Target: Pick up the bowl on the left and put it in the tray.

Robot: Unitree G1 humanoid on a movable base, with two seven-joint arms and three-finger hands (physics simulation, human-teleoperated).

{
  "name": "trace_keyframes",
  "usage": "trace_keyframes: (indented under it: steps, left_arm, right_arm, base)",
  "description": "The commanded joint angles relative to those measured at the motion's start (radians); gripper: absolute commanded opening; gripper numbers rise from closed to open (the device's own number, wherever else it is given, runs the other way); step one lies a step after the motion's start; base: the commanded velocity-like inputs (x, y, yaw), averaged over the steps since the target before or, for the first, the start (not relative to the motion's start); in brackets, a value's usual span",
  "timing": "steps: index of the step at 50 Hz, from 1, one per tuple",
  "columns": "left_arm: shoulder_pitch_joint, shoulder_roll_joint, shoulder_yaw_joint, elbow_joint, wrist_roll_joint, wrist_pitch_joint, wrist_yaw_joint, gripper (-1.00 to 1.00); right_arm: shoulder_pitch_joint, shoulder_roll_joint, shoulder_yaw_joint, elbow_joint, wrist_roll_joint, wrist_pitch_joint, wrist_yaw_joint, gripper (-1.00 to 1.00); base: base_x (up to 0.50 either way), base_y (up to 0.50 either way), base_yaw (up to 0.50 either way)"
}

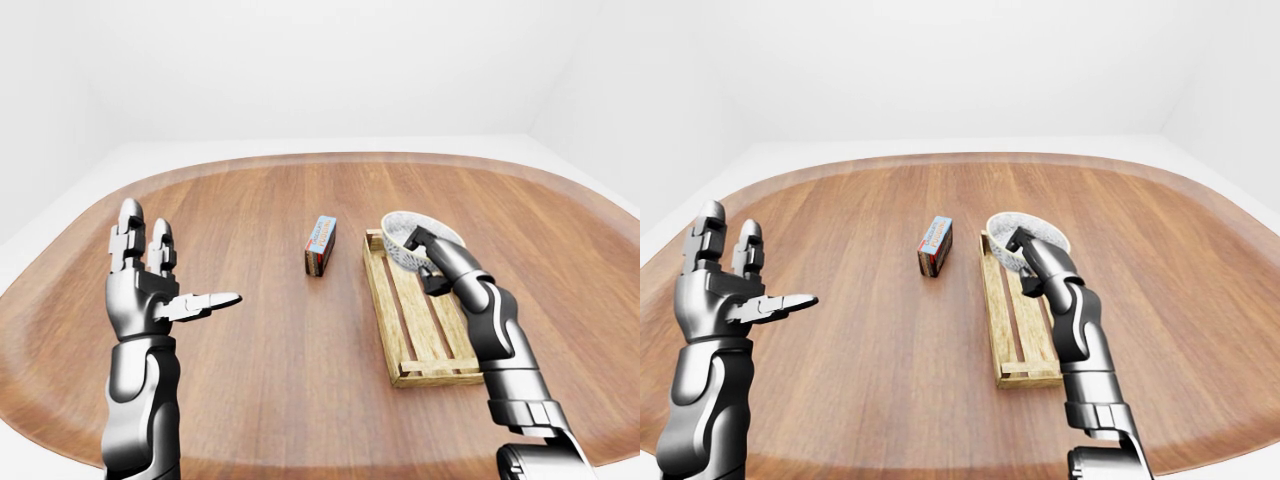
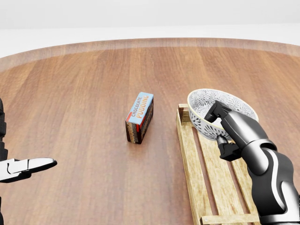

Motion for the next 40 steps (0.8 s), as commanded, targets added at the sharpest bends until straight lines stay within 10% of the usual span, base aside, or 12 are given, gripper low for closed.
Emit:
trace_keyframes:
  steps: [1,40]
  left_arm:
    - [0.002,-0.001,0.0,-0.006,0.001,0.0,0.001,1.0]
    - [-0.005,0.003,0.003,0.007,-0.005,0.0,0.0,1.0]
  right_arm:
    - [-0.021,0.0,0.01,0.107,-0.066,0.0,-0.07,-1.0]
    - [-0.062,0.009,0.041,0.348,-0.073,0.0,-0.2,-1.0]
  base:
    - [0.0,0.0,0.0]
    - [0.0,0.0,0.0]
